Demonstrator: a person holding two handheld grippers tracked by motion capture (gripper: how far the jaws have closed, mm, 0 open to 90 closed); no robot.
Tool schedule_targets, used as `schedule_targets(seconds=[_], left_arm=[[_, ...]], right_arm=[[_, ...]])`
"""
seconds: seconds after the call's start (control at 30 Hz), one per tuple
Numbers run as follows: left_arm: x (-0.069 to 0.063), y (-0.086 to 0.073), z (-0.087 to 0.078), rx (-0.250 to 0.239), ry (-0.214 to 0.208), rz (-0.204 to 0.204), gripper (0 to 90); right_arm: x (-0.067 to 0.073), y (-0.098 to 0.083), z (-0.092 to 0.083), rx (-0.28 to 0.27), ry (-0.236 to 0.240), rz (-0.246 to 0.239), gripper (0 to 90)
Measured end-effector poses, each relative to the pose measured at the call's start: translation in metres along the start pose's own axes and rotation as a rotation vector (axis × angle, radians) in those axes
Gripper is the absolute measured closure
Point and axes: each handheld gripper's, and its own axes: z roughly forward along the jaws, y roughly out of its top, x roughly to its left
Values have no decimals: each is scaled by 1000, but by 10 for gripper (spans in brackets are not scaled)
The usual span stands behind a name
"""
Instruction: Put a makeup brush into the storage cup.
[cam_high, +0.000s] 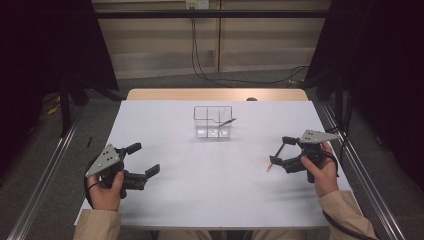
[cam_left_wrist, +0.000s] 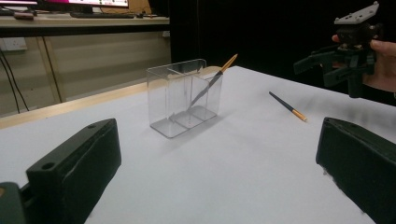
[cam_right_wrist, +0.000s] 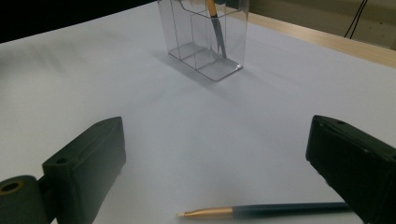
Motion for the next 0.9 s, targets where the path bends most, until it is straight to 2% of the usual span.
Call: schedule_targets(seconds=[0.43, 0.57, 0.9], left_arm=[[-4, -1, 12, 21, -34, 13, 0], [-4, -1, 11, 32, -31, 22, 0], [-3, -3, 11, 26, -42, 15, 0]], right_arm=[[-10, 5, 6, 25, -28, 12, 42], [-13, 5, 7, 28, -35, 21, 40], [-20, 7, 10, 45, -61, 36, 38]])
